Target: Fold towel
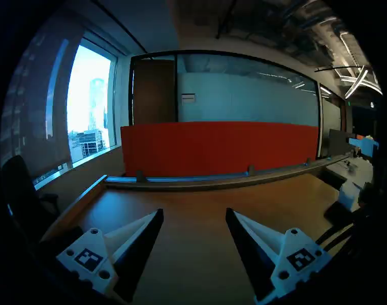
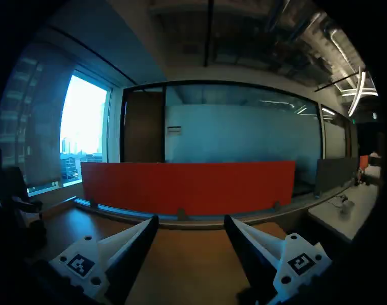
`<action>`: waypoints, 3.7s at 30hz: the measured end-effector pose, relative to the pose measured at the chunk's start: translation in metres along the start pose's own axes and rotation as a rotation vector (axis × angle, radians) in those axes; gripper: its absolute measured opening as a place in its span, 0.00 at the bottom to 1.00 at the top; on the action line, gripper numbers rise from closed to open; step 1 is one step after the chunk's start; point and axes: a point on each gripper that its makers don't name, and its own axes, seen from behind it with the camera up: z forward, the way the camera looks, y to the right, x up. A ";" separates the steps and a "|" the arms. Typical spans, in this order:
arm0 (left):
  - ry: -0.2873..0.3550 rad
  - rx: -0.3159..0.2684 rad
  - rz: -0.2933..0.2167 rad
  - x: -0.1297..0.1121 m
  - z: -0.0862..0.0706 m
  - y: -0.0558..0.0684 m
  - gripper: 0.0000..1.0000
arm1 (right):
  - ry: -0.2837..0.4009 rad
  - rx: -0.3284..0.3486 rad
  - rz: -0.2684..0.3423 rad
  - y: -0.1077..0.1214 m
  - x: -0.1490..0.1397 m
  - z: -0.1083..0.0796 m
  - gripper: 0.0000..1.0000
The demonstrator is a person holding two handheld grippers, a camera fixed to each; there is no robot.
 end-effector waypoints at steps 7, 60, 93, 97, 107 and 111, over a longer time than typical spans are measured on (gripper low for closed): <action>0.049 0.013 -0.019 0.016 0.002 -0.006 0.90 | -0.003 0.007 0.009 -0.016 -0.002 0.002 0.99; 0.192 0.017 -0.021 -0.112 0.003 -0.033 0.90 | -0.025 -0.045 0.052 -0.045 -0.063 -0.031 0.99; 0.199 0.060 -0.024 -0.152 0.017 -0.058 0.90 | -0.073 -0.050 0.016 -0.041 -0.105 -0.034 0.99; 0.199 0.064 -0.023 -0.153 0.016 -0.058 0.91 | -0.073 -0.051 0.014 -0.042 -0.103 -0.034 0.99; 0.198 0.069 -0.018 -0.154 0.017 -0.058 0.91 | -0.072 -0.049 0.010 -0.040 -0.104 -0.031 0.99; 0.198 0.069 -0.019 -0.154 0.017 -0.059 0.91 | -0.057 -0.051 0.014 -0.037 -0.097 -0.030 0.99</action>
